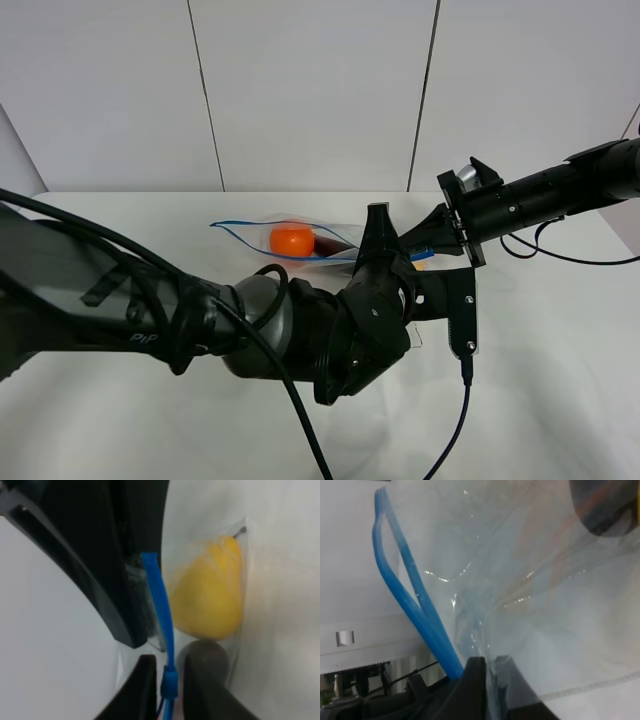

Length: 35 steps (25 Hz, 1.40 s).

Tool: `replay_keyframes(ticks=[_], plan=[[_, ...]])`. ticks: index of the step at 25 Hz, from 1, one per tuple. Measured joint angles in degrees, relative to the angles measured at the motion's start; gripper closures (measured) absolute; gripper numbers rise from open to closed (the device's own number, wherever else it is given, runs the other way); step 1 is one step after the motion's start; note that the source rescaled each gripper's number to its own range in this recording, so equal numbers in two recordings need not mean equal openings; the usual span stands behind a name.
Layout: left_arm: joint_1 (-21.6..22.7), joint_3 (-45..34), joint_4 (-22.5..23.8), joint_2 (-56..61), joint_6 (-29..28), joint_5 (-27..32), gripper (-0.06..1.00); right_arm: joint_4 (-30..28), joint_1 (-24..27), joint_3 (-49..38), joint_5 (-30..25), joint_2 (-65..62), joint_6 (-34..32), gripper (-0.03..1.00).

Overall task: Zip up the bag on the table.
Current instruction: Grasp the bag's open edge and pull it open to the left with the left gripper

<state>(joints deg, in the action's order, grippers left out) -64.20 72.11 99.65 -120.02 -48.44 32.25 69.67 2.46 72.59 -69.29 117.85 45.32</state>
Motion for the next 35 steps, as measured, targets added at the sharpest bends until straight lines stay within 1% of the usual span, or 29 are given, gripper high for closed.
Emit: replay_keyframes(ticks=[2,3,10,16,22,28,32,35], plan=[[0.00,0.00,0.00,0.00,0.00,0.00,0.93,0.00,0.00,0.00,0.00,0.00,0.00,0.97],[0.00,0.00,0.00,0.00,0.06,0.00,0.94,0.00,0.00,0.00,0.00,0.00,0.00,0.97],[0.00,0.00,0.00,0.00,1.74,0.27,0.94,0.00,0.00,0.00,0.00,0.00,0.00,0.97],[0.00,0.00,-1.02,0.00,4.32,2.97,0.94,0.29,0.00,0.00,0.00,0.00,0.00,0.97],[0.00,-0.12,-1.53,0.00,5.39,5.42,0.94,0.66,-0.30,0.00,0.12,0.00,0.10,0.97],[0.00,-0.17,-3.03,0.00,6.91,7.17,0.94,0.36,-0.30,0.00,0.12,0.00,0.17,0.97],[0.12,-0.52,-3.14,0.52,7.19,7.36,0.94,0.30,-0.30,0.00,0.00,0.00,0.17,0.97],[1.07,-1.38,-3.09,0.96,7.53,7.47,0.94,0.35,-0.30,0.00,0.02,0.00,0.17,0.97]])
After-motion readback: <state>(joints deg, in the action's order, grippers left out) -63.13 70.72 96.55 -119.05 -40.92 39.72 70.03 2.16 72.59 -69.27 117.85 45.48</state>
